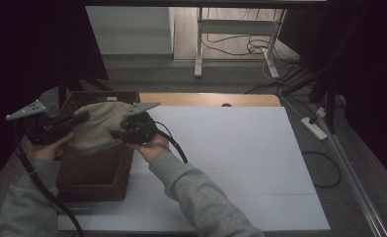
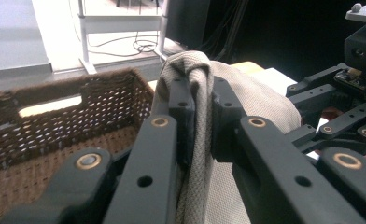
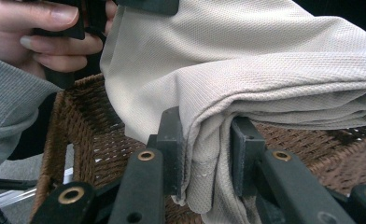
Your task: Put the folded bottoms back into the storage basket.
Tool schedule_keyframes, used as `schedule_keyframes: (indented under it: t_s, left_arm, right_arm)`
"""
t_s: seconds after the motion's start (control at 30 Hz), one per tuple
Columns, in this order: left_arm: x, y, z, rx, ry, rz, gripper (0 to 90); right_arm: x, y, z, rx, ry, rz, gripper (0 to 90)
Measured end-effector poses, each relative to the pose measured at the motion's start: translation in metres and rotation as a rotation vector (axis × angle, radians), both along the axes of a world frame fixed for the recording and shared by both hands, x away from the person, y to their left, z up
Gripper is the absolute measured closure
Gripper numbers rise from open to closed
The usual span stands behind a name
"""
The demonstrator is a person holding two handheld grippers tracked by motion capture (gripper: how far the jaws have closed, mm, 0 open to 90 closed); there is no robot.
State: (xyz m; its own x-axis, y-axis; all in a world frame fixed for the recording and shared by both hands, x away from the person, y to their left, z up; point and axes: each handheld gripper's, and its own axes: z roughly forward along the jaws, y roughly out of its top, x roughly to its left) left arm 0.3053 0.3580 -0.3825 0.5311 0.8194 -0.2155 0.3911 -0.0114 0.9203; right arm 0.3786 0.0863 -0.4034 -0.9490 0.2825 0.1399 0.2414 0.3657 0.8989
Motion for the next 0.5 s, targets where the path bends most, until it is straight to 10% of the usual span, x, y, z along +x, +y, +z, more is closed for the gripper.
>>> schedule_keyframes:
  t_s: [0.5]
  left_arm:
    - [0.004, 0.036, -0.024, -0.016, 0.064, 0.054, 81.5]
  right_arm:
    - [0.008, 0.038, -0.02, -0.036, 0.056, 0.011, 69.6]
